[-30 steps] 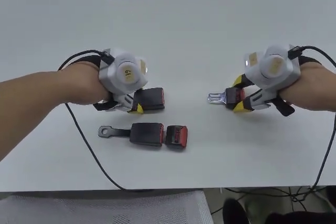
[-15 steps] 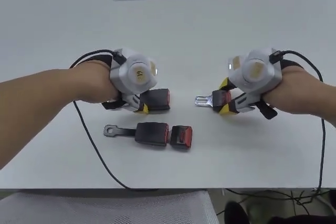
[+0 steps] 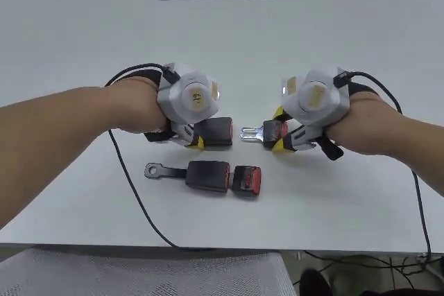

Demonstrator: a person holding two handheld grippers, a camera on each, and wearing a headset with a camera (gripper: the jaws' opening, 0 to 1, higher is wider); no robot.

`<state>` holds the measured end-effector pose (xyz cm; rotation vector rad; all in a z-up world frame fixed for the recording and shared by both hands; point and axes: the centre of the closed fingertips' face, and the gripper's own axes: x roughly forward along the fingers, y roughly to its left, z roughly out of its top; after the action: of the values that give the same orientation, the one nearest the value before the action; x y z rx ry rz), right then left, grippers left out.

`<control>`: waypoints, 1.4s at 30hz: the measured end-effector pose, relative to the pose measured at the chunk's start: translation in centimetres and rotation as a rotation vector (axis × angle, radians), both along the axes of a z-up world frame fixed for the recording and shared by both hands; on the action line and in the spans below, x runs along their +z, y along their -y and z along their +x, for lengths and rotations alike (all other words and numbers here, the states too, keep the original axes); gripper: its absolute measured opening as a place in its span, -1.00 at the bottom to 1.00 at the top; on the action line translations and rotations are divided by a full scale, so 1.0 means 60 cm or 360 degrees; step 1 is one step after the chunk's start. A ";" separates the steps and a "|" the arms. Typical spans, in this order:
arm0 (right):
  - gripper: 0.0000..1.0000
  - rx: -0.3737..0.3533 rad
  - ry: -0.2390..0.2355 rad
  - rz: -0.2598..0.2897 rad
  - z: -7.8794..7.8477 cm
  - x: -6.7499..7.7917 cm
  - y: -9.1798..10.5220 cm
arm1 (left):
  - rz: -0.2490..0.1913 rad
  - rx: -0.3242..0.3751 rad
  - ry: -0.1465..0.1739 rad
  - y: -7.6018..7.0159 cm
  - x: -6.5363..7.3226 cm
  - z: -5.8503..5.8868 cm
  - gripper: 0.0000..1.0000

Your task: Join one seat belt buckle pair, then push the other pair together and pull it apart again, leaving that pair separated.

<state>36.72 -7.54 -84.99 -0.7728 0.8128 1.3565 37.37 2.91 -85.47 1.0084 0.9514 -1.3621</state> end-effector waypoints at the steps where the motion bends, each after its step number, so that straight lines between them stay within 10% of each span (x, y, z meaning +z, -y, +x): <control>1: -0.33 -0.0003 0.0001 0.0006 0.002 0.000 -0.004 | 0.0000 -0.0001 -0.0004 0.001 0.001 -0.001 -0.36; 42: -0.37 -0.0032 -0.0044 0.0049 0.002 -0.006 -0.072 | 0.0009 -0.0075 -0.0011 0.000 -0.005 0.000 -0.39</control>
<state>36.84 -3.20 -85.32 -0.7211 0.8178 1.3615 37.35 2.91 -85.77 1.0362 0.9424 -1.4033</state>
